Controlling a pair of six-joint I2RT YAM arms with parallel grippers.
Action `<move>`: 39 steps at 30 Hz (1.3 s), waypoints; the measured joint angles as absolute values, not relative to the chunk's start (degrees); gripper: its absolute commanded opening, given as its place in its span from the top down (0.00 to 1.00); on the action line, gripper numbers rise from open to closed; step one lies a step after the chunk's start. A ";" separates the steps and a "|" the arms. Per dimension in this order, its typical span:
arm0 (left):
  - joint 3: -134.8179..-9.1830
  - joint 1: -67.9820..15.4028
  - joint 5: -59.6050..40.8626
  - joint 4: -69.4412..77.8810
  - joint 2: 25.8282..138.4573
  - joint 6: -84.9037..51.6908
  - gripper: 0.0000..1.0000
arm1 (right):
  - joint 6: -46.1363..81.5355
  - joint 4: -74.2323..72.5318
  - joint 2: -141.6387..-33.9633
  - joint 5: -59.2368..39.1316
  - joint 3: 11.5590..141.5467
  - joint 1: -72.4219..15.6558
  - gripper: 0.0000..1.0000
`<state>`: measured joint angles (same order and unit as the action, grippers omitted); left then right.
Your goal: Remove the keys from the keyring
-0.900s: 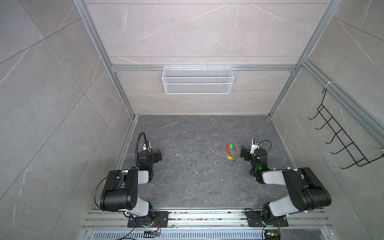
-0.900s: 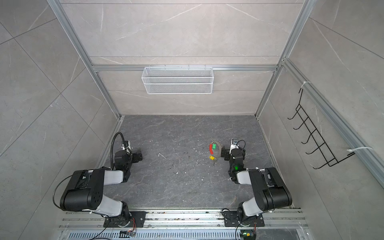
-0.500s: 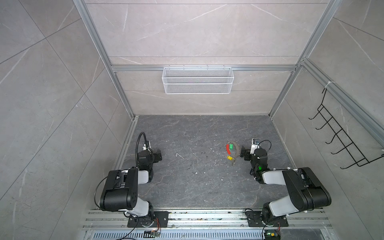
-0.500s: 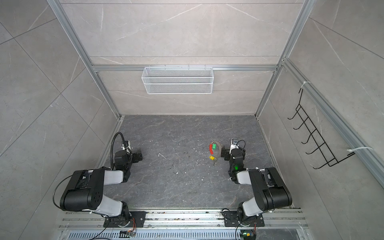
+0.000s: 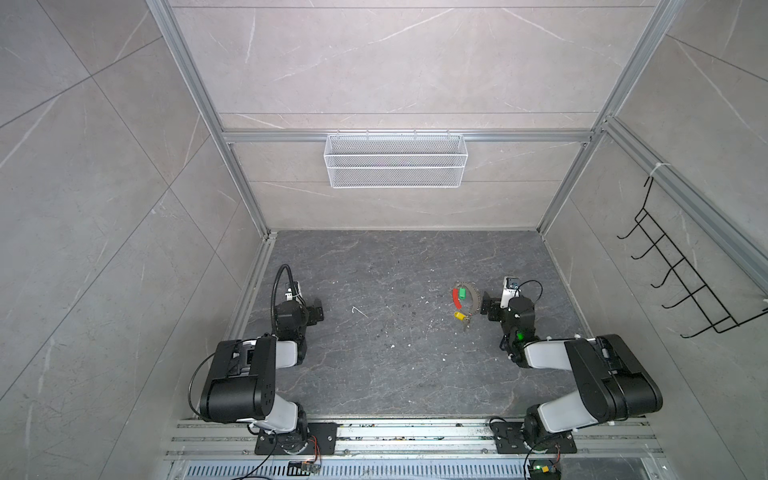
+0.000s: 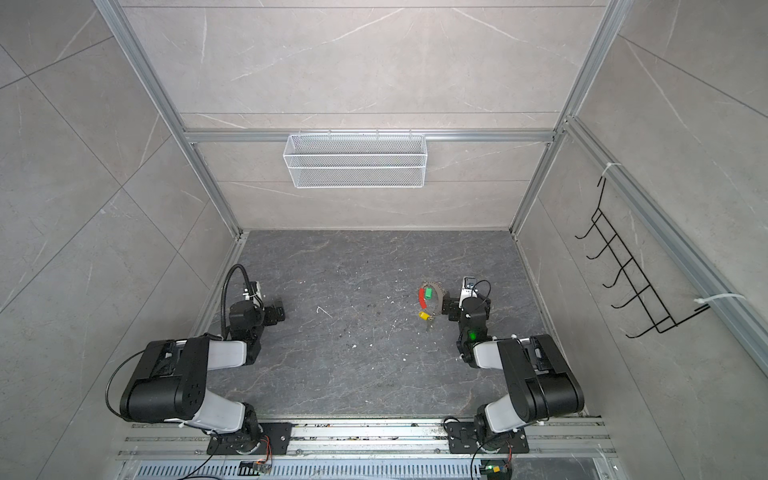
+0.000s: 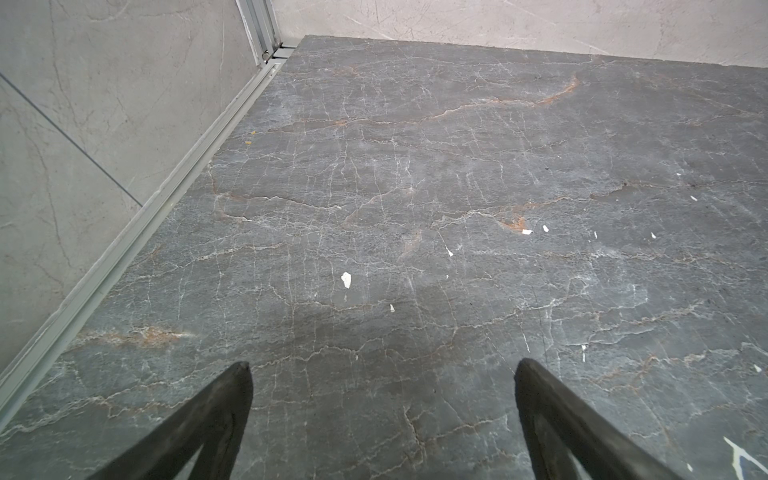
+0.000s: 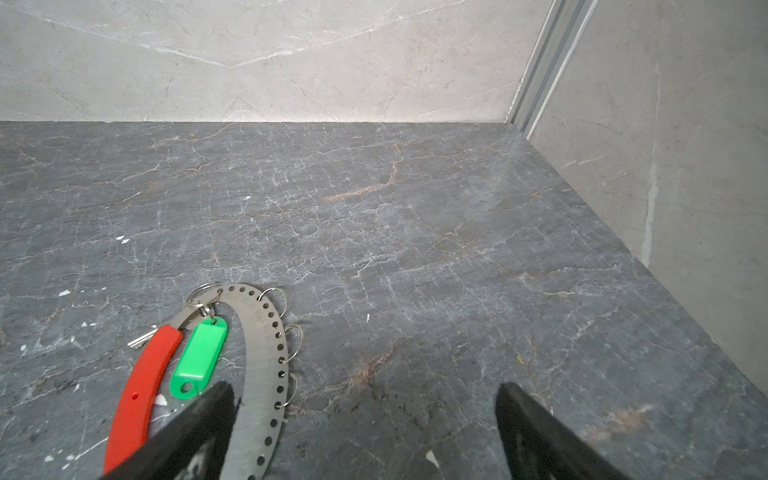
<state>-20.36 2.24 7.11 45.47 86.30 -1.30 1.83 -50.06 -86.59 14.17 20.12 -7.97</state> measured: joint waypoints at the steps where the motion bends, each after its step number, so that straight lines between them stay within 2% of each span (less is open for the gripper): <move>1: -20.36 2.24 7.11 45.47 86.30 -1.30 0.00 | 1.83 -50.06 -86.59 14.17 20.12 -7.97 0.01; 26: -20.10 0.95 9.08 45.28 85.43 -1.26 0.00 | 1.80 -50.00 -86.41 15.27 20.12 -8.05 0.01; 33: -19.70 -3.05 13.58 38.15 72.44 -1.23 0.00 | 1.43 -49.60 -85.01 15.99 20.08 -9.08 0.01; 39: -19.94 -4.60 14.92 35.18 66.32 -3.42 0.00 | 1.23 -38.85 -82.28 17.28 26.06 -9.50 0.01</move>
<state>-19.94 -4.60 14.92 35.18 66.32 -3.42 1.23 -38.85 -82.28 17.28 26.06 -9.50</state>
